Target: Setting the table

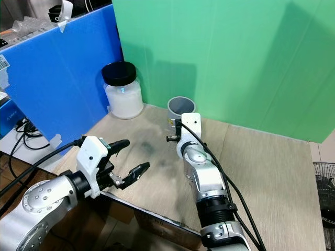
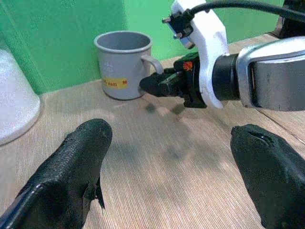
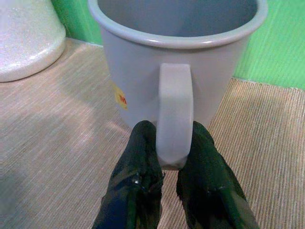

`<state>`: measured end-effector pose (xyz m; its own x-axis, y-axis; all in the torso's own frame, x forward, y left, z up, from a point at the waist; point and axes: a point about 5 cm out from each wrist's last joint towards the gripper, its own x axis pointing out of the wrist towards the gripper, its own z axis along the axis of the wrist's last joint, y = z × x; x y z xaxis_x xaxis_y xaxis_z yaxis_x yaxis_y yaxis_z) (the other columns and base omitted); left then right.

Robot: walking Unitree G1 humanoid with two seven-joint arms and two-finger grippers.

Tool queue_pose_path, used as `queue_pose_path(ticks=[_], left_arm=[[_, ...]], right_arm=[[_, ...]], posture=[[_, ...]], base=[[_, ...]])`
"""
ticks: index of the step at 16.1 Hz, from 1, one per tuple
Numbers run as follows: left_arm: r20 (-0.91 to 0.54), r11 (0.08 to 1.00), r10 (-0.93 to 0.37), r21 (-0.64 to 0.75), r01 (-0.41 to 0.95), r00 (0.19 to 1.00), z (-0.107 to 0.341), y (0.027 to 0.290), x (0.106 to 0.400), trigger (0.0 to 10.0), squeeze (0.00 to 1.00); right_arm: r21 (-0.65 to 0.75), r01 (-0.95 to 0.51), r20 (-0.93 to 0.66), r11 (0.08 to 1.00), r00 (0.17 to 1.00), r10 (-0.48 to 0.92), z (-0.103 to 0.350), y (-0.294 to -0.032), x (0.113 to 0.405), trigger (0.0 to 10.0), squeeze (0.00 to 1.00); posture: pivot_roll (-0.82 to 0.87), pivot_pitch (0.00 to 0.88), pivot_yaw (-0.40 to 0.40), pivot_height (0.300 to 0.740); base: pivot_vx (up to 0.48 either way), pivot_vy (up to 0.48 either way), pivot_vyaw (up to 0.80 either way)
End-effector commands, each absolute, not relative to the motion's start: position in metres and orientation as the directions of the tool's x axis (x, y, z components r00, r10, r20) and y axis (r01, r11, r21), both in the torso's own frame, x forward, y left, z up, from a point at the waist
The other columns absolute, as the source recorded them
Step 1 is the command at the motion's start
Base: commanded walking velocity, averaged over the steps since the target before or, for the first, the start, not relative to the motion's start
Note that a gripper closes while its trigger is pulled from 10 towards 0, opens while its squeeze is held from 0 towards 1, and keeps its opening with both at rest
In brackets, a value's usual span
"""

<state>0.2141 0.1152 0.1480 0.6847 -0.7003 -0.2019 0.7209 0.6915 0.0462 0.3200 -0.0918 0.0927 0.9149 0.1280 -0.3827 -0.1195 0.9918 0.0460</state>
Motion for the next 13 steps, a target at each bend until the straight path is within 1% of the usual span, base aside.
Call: queue_pose_path(ticks=[1, 2, 3, 4, 6, 8, 9, 10, 11, 12, 13], left_arm=[[-0.213, 0.680, -0.710, 0.044, 0.732, 0.672, 0.147, 0.115, 0.214, 10.0, 0.48], [-0.212, 0.681, -0.709, 0.043, 0.731, 0.673, 0.148, 0.115, 0.214, 10.0, 0.48], [-0.210, 0.682, -0.708, 0.044, 0.730, 0.674, 0.149, 0.115, 0.214, 10.0, 0.49], [-0.205, 0.682, -0.708, 0.047, 0.729, 0.676, 0.151, 0.114, 0.213, 10.0, 0.48], [-0.184, 0.688, -0.703, 0.068, 0.722, 0.687, 0.162, 0.111, 0.215, 10.0, 0.48], [-0.178, 0.702, -0.689, 0.080, 0.708, 0.703, 0.168, 0.113, 0.218, 10.0, 0.47], [-0.177, 0.707, -0.683, 0.086, 0.702, 0.709, 0.172, 0.113, 0.218, 10.0, 0.47], [-0.172, 0.707, -0.684, 0.087, 0.702, 0.709, 0.174, 0.112, 0.218, 10.0, 0.47], [-0.160, 0.720, -0.670, 0.101, 0.687, 0.725, 0.179, 0.112, 0.218, 10.0, 0.47], [-0.149, 0.740, -0.647, 0.112, 0.663, 0.747, 0.181, 0.113, 0.218, 10.0, 0.46], [-0.120, 0.792, -0.585, 0.127, 0.597, 0.802, 0.186, 0.116, 0.221, 10.0, 0.42]], right_arm=[[0.075, -0.126, -0.368, 0.989, 0.918, 0.145, 0.099, -0.088, 0.322, 0.9, 0.00], [0.076, -0.130, -0.363, 0.989, 0.920, 0.149, 0.100, -0.087, 0.322, 1.1, 0.00], [0.068, -0.135, -0.339, 0.988, 0.929, 0.151, 0.105, -0.087, 0.324, 0.8, 0.00], [0.059, -0.154, -0.308, 0.986, 0.937, 0.165, 0.110, -0.087, 0.324, 0.0, 0.00], [0.040, -0.200, -0.214, 0.979, 0.955, 0.204, 0.125, -0.096, 0.318, 0.0, 0.00], [0.047, -0.230, -0.105, 0.972, 0.967, 0.234, 0.142, -0.107, 0.307, 0.0, 0.00], [0.050, -0.260, -0.050, 0.964, 0.964, 0.262, 0.152, -0.115, 0.294, 0.0, 0.00], [0.073, -0.261, -0.032, 0.963, 0.964, 0.263, 0.157, -0.120, 0.287, 0.0, 0.00], [0.088, -0.250, 0.046, 0.964, 0.968, 0.247, 0.170, -0.132, 0.267, 0.0, 0.00], [0.080, -0.231, 0.066, 0.970, 0.972, 0.226, 0.173, -0.136, 0.258, 0.7, 0.00], [0.050, -0.232, 0.076, 0.971, 0.971, 0.228, 0.176, -0.140, 0.243, 10.0, 0.00]], posture=[[0.11, 0.000, 0.076, 0.740], [0.11, 0.000, 0.072, 0.740], [0.11, 0.000, 0.067, 0.740], [0.11, 0.000, 0.064, 0.740], [0.12, 0.000, 0.053, 0.740], [0.11, 0.000, 0.059, 0.740], [0.12, 0.000, 0.062, 0.740], [0.12, 0.000, 0.062, 0.740], [0.11, 0.000, 0.060, 0.740], [0.11, 0.000, 0.063, 0.740], [0.10, 0.000, 0.065, 0.740]], base=[[0.000, 0.000, 0.00], [0.000, 0.000, 0.00], [0.000, 0.000, 0.00], [0.000, 0.000, 0.00], [0.000, 0.000, 0.00], [0.000, 0.000, 0.00], [0.000, 0.000, 0.00], [0.000, 0.000, 0.00], [0.000, 0.000, 0.00], [0.000, 0.000, 0.00], [0.000, 0.000, 0.00]])
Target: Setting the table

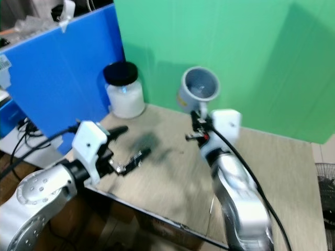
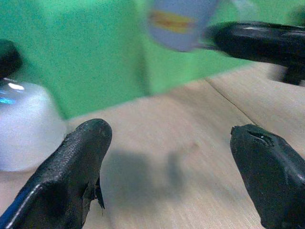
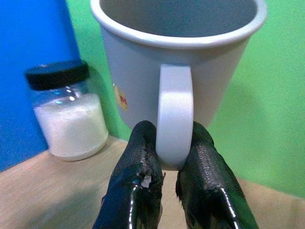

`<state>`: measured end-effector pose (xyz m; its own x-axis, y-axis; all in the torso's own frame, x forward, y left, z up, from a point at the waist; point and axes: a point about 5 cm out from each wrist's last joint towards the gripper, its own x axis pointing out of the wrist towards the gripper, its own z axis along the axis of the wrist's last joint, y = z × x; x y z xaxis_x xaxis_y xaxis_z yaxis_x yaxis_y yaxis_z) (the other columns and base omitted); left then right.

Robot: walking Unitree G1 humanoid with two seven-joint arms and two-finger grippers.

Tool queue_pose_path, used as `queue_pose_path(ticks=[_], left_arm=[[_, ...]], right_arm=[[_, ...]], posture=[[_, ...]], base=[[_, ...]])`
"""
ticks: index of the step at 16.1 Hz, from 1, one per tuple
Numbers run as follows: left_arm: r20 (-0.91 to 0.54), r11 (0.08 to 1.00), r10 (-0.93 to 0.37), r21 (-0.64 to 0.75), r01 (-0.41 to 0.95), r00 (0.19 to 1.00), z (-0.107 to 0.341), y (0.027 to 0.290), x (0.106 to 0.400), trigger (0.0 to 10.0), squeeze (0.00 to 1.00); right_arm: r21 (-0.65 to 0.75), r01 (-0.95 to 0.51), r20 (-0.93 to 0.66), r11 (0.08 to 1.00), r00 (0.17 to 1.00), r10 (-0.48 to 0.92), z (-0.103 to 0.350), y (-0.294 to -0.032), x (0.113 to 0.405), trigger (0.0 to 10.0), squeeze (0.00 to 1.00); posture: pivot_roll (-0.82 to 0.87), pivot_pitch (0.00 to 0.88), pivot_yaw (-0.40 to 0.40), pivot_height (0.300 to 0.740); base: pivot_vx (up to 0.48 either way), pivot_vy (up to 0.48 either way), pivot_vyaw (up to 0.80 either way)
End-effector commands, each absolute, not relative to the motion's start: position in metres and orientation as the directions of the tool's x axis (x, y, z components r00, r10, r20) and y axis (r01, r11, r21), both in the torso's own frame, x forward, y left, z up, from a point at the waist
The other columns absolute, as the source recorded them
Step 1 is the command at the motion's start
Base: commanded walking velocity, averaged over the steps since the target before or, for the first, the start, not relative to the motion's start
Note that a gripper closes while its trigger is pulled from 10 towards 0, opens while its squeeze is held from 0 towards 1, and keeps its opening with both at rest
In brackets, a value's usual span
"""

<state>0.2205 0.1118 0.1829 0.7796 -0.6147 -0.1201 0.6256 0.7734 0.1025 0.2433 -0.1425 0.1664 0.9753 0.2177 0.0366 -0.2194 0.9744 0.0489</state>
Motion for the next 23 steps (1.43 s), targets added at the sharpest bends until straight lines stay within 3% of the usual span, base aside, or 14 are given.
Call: queue_pose_path(ticks=[1, 5, 13, 23], left_arm=[[-0.091, 0.833, -0.534, 0.114, 0.542, 0.840, 0.188, 0.118, 0.223, 10.0, 0.41], [-0.101, 0.855, -0.503, 0.092, 0.511, 0.859, 0.176, 0.115, 0.217, 10.0, 0.37], [-0.125, 0.903, -0.408, 0.095, 0.420, 0.904, 0.145, 0.137, 0.221, 10.0, 0.37], [-0.096, 0.907, -0.395, 0.117, 0.404, 0.914, 0.145, 0.140, 0.227, 10.0, 0.35]], right_arm=[[0.048, -0.257, 0.078, 0.965, 0.964, 0.253, 0.176, -0.140, 0.231, 10.0, 0.00], [-0.021, -0.265, 0.007, 0.964, 0.964, 0.265, 0.166, -0.139, 0.213, 10.0, 0.00], [-0.010, -0.319, -0.041, 0.948, 0.947, 0.318, 0.161, -0.133, 0.211, 10.0, 0.00], [0.012, -0.305, -0.052, 0.952, 0.951, 0.305, 0.163, -0.134, 0.217, 10.0, 0.00]], posture=[[0.09, 0.000, 0.065, 0.740], [0.08, 0.000, 0.070, 0.740], [0.11, 0.000, 0.012, 0.740], [0.10, 0.000, 0.023, 0.740]], base=[[0.000, 0.000, 0.00], [0.000, 0.000, 0.00], [0.000, 0.000, -0.80], [0.000, 0.000, -0.80]])
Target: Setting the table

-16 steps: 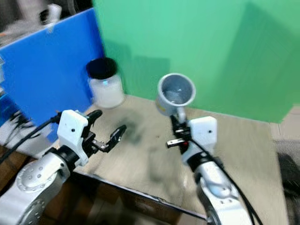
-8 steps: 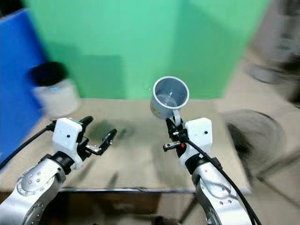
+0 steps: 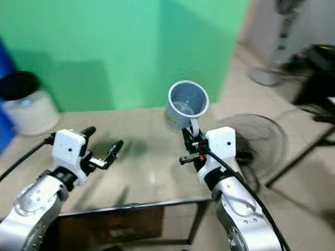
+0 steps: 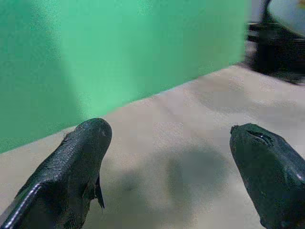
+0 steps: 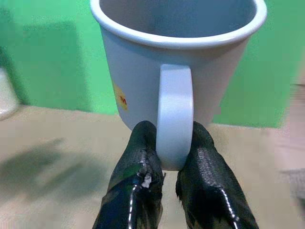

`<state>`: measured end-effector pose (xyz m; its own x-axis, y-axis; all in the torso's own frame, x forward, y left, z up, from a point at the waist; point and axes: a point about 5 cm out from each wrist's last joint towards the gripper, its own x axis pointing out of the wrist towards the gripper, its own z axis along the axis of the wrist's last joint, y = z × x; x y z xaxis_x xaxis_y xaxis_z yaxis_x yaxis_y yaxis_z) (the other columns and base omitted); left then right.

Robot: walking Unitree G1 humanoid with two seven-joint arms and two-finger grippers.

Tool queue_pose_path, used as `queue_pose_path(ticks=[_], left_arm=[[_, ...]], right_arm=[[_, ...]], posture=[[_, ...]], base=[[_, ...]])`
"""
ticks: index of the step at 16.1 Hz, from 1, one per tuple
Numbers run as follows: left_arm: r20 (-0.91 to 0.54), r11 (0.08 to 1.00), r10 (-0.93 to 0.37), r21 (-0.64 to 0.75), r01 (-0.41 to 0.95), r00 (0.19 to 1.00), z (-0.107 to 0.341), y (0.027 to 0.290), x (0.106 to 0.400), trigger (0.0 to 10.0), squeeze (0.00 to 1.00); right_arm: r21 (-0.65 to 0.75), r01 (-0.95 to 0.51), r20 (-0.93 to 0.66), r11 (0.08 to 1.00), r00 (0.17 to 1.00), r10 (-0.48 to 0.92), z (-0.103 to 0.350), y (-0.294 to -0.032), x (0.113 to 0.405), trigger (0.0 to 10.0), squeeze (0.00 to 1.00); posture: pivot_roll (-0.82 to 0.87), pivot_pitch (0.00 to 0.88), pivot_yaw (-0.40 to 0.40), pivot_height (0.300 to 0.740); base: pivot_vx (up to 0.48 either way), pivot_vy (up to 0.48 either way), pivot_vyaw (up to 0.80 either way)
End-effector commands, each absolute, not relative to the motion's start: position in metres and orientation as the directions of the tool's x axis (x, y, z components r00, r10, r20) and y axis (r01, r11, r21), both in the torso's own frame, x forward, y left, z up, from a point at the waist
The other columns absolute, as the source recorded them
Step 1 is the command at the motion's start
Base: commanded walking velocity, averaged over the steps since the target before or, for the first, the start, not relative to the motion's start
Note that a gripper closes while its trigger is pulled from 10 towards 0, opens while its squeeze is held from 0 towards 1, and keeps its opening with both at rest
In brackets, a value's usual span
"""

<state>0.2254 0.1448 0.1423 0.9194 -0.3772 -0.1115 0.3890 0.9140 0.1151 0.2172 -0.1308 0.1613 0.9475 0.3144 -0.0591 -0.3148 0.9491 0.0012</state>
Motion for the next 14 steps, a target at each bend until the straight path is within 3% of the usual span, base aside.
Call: queue_pose_path(ticks=[1, 6, 8, 12, 14], left_arm=[[-0.092, 0.907, -0.396, 0.118, 0.404, 0.914, 0.146, 0.139, 0.228, 10.0, 0.35], [-0.090, 0.927, -0.349, 0.112, 0.357, 0.933, 0.147, 0.141, 0.237, 10.0, 0.33], [-0.084, 0.929, -0.344, 0.114, 0.352, 0.935, 0.149, 0.140, 0.240, 10.0, 0.31], [-0.080, 0.929, -0.343, 0.117, 0.351, 0.936, 0.151, 0.139, 0.240, 10.0, 0.29], [-0.077, 0.931, -0.339, 0.114, 0.346, 0.938, 0.152, 0.139, 0.241, 10.0, 0.26]], right_arm=[[-0.047, -0.278, -0.069, 0.959, 0.959, 0.275, 0.163, -0.137, 0.219, 10.0, 0.00], [-0.037, -0.169, -0.096, 0.985, 0.982, 0.165, 0.158, -0.149, 0.222, 10.0, 0.00], [-0.115, -0.105, -0.084, 0.988, 0.992, 0.095, 0.160, -0.157, 0.225, 10.0, 0.00], [-0.028, -0.071, -0.088, 0.997, 0.994, 0.069, 0.161, -0.161, 0.225, 10.0, 0.00], [-0.103, -0.011, -0.058, 0.995, 0.998, 0.005, 0.163, -0.165, 0.227, 10.0, 0.00]], posture=[[0.10, 0.000, 0.026, 0.740], [0.08, 0.000, 0.044, 0.740], [0.08, 0.000, 0.044, 0.740], [0.07, 0.000, 0.046, 0.740], [0.07, 0.000, 0.048, 0.740]], base=[[0.000, 0.000, -0.80], [0.000, 0.000, -0.80], [0.000, 0.000, -0.80], [0.000, 0.000, -0.80], [0.000, 0.000, -0.79]])
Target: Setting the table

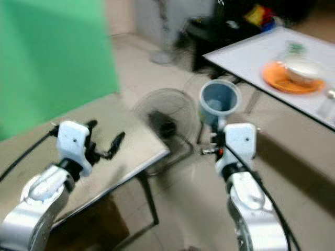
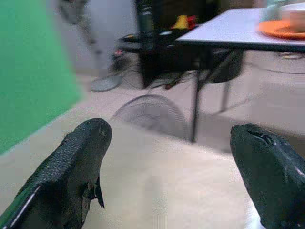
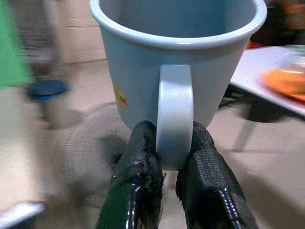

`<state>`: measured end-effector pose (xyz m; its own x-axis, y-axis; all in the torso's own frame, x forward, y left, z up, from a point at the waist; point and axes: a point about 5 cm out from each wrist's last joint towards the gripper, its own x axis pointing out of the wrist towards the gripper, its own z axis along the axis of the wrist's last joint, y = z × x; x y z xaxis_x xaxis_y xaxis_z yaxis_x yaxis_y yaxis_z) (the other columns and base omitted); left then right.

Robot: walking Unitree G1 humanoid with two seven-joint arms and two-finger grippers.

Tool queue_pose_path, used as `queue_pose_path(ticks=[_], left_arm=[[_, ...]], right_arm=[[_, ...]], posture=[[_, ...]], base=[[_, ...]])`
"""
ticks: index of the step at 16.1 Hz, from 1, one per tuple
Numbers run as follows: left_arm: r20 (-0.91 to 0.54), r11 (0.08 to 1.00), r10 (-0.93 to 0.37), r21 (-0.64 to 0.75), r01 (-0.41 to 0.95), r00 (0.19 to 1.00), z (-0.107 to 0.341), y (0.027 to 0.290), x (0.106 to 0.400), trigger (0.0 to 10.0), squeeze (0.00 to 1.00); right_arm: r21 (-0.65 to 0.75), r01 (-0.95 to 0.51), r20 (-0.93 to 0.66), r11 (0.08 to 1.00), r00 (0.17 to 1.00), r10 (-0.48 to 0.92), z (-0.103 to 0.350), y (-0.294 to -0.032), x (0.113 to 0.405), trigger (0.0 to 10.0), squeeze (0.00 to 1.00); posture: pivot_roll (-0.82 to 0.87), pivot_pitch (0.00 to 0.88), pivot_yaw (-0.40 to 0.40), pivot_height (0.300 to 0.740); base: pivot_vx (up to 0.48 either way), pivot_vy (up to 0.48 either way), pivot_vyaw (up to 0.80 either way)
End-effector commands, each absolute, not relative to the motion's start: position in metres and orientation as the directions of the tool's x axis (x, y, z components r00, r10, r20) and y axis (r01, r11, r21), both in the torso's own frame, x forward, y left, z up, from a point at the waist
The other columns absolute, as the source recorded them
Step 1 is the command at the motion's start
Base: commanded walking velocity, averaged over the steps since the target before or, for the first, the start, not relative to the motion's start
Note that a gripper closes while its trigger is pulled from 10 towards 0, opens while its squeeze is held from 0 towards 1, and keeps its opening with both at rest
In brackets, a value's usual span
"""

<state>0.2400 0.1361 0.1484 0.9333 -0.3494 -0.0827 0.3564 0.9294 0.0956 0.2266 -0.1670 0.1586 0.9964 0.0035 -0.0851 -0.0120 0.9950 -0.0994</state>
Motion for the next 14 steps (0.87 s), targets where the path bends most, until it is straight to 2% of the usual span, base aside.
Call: queue_pose_path(ticks=[1, 2, 4, 5, 8, 12, 14], left_arm=[[-0.073, 0.936, -0.329, 0.109, 0.336, 0.941, 0.153, 0.140, 0.242, 10.0, 0.24], [-0.070, 0.939, -0.322, 0.106, 0.328, 0.944, 0.154, 0.140, 0.242, 10.0, 0.22], [-0.064, 0.942, -0.313, 0.111, 0.318, 0.948, 0.154, 0.140, 0.243, 10.0, 0.21], [-0.067, 0.942, -0.310, 0.109, 0.316, 0.948, 0.154, 0.141, 0.243, 10.0, 0.20], [-0.072, 0.952, -0.285, 0.096, 0.291, 0.956, 0.152, 0.143, 0.244, 10.0, 0.19], [-0.063, 0.952, -0.281, 0.109, 0.286, 0.958, 0.153, 0.143, 0.245, 10.0, 0.20], [-0.061, 0.954, -0.272, 0.118, 0.277, 0.960, 0.152, 0.143, 0.246, 10.0, 0.20]], right_arm=[[-0.099, -0.010, -0.052, 0.995, 0.999, 0.005, 0.163, -0.165, 0.228, 10.0, 0.00], [-0.113, 0.011, -0.038, 0.994, 0.999, -0.015, 0.163, -0.164, 0.227, 10.0, 0.00], [-0.015, -0.045, -0.100, 0.999, 0.994, 0.043, 0.157, -0.160, 0.224, 10.0, 0.00], [-0.027, -0.037, -0.121, 0.999, 0.992, 0.034, 0.154, -0.161, 0.223, 10.0, 0.00], [-0.061, -0.004, -0.150, 0.998, 0.989, -0.005, 0.149, -0.165, 0.220, 10.0, 0.00], [-0.047, -0.024, -0.163, 0.999, 0.986, 0.016, 0.150, -0.163, 0.219, 10.0, 0.00], [-0.050, -0.036, -0.174, 0.998, 0.984, 0.027, 0.150, -0.161, 0.219, 10.0, 0.00]], posture=[[0.07, 0.000, 0.048, 0.740], [0.07, 0.000, 0.048, 0.740], [0.07, 0.000, 0.051, 0.740], [0.07, 0.000, 0.052, 0.740], [0.06, 0.000, 0.062, 0.740], [0.05, 0.000, 0.064, 0.740], [0.05, 0.000, 0.061, 0.740]], base=[[0.000, 0.000, -0.78], [0.000, 0.000, -0.78], [0.000, 0.000, -0.79], [0.000, 0.000, -0.80], [0.000, 0.000, 0.00], [0.000, 0.000, -0.80], [0.000, -0.165, 0.00]])
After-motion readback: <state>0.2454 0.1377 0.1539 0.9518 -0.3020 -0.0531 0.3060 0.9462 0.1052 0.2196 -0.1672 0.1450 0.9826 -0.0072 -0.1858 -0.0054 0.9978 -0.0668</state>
